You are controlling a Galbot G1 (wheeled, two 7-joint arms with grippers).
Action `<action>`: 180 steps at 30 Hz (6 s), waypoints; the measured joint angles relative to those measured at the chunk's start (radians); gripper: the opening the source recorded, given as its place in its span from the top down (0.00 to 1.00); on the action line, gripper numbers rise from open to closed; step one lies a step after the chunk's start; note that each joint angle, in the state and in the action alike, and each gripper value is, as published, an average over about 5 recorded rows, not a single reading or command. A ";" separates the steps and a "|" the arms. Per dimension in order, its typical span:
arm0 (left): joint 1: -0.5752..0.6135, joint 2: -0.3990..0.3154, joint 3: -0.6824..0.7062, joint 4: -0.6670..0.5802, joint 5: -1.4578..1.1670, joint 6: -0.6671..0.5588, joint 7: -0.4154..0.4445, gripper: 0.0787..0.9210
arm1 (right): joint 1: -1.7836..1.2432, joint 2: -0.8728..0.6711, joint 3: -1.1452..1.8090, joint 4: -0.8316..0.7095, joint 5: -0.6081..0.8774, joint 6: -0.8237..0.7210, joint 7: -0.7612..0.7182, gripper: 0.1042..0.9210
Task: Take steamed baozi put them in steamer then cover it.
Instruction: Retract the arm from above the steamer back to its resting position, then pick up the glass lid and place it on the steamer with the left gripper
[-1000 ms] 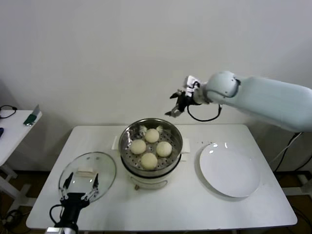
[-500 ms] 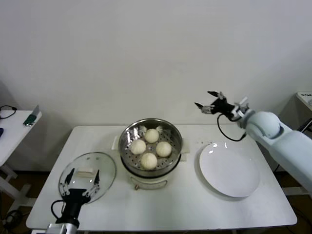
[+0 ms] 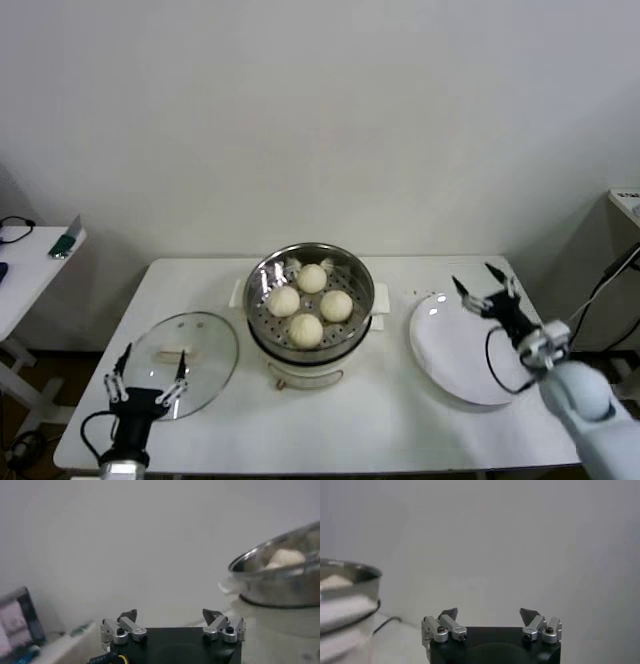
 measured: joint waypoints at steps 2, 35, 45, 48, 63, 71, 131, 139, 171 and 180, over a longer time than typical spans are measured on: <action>-0.003 0.013 -0.007 0.014 0.067 -0.011 -0.034 0.12 | -0.066 0.029 0.029 -0.003 -0.012 0.033 -0.005 0.12; -0.267 0.121 0.019 0.570 0.955 -0.073 -0.310 0.12 | -0.358 0.233 0.194 0.057 -0.094 0.195 -0.006 0.12; -0.394 0.121 0.037 0.689 1.043 -0.048 -0.310 0.12 | -0.387 0.252 0.219 0.071 -0.102 0.213 0.001 0.12; -0.423 0.126 0.038 0.718 1.062 -0.039 -0.309 0.15 | -0.392 0.257 0.224 0.071 -0.105 0.218 0.003 0.12; -0.461 0.120 0.041 0.768 1.123 0.000 -0.309 0.65 | -0.388 0.270 0.230 0.072 -0.116 0.215 0.010 0.12; -0.447 0.132 0.055 0.744 1.111 0.028 -0.299 0.90 | -0.383 0.271 0.232 0.078 -0.118 0.206 0.012 0.12; -0.759 0.033 0.773 0.127 1.157 0.815 0.379 0.93 | -0.284 0.296 0.216 0.035 -0.202 0.218 0.068 0.12; -0.779 0.013 0.792 0.203 1.191 0.799 0.360 0.93 | -0.280 0.296 0.221 0.029 -0.198 0.231 0.072 0.12; -0.775 0.002 0.797 0.294 1.253 0.772 0.355 0.93 | -0.270 0.310 0.232 0.027 -0.196 0.248 0.082 0.12; -0.758 0.024 0.802 0.267 1.246 0.775 0.361 0.67 | -0.270 0.306 0.230 0.033 -0.197 0.241 0.078 0.12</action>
